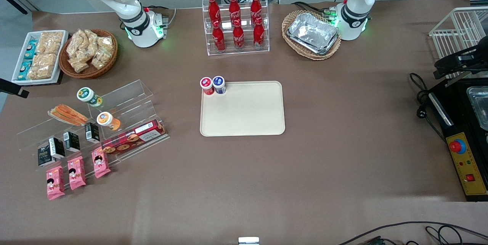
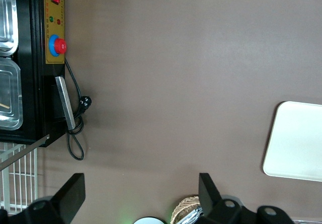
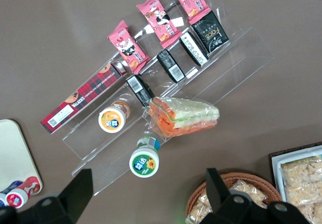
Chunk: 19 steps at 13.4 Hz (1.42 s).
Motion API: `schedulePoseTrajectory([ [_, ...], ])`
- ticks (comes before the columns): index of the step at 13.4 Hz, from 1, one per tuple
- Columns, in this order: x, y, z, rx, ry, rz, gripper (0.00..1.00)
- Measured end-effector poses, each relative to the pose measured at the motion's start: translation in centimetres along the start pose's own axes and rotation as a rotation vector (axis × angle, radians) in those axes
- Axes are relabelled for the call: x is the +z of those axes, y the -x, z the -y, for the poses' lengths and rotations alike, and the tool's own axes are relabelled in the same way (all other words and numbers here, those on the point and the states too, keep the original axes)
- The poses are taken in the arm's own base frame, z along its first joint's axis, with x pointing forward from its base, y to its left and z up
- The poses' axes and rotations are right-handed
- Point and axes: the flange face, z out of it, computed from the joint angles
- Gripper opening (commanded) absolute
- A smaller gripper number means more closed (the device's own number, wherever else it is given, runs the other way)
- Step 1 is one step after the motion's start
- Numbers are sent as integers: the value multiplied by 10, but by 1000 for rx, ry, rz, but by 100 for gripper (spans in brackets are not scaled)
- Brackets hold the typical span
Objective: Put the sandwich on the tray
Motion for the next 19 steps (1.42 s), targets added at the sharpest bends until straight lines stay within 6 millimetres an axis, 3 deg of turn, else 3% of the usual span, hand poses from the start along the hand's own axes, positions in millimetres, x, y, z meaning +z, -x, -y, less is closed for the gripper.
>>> schedulePoseTrajectory([
  [6, 26, 2, -12, -248, -2, -26, 100],
  [12, 66, 13, -17, -606, -15, -5, 100],
  [19, 137, 21, -66, -904, -9, -30, 100],
])
